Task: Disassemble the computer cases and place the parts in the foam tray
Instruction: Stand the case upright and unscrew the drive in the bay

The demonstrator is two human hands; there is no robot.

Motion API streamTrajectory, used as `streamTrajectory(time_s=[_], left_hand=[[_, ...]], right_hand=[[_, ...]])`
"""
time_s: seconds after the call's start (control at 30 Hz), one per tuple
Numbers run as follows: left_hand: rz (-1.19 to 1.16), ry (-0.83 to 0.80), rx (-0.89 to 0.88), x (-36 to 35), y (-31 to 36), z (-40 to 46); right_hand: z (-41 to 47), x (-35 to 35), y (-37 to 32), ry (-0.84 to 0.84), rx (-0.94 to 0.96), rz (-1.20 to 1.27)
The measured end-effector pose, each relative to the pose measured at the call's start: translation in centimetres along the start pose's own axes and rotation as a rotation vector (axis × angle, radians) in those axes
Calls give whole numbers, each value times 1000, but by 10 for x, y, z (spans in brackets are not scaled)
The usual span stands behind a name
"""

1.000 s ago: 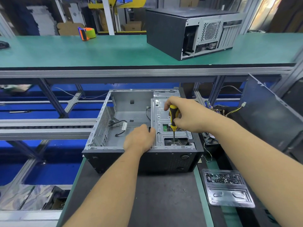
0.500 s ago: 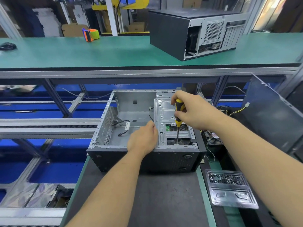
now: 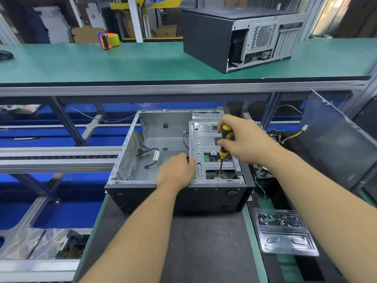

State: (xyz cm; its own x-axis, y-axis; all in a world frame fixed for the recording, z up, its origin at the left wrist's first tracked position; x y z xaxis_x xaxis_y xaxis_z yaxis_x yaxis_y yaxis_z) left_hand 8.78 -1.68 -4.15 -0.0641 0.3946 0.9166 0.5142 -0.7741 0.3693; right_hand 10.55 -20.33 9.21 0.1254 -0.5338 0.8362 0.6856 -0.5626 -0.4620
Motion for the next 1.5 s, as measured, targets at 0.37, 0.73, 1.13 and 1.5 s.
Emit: streamTrajectory(time_s=[0.37,0.73,1.13,1.5], left_hand=[[-4,-9,0,-2,0,1],[9,-36,23,-6,-3,6],[67,-225,91,-14,-4,14],[63,-239,75,-15,-4,15]], right_hand=[[0,-3,4,13,5,-5],[3,7,-5,-231,-26,-4],[8,13,-27,-579,13,-285],[13,7,-24,-541,-6,-522]])
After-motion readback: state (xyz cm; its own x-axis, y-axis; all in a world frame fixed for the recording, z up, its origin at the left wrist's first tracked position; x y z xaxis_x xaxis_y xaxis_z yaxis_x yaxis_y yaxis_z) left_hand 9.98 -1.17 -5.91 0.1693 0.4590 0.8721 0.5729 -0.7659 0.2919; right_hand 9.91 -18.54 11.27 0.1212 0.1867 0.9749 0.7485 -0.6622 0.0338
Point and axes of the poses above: each hand's wrist, its own z-axis towards the middle knuckle, its own x-axis out of the back of the hand, y = z × x, the point moved 4 cm from there along z, towards the middle knuckle, and after that the axes turned 15 degrees about x, right-handed, at the moved point
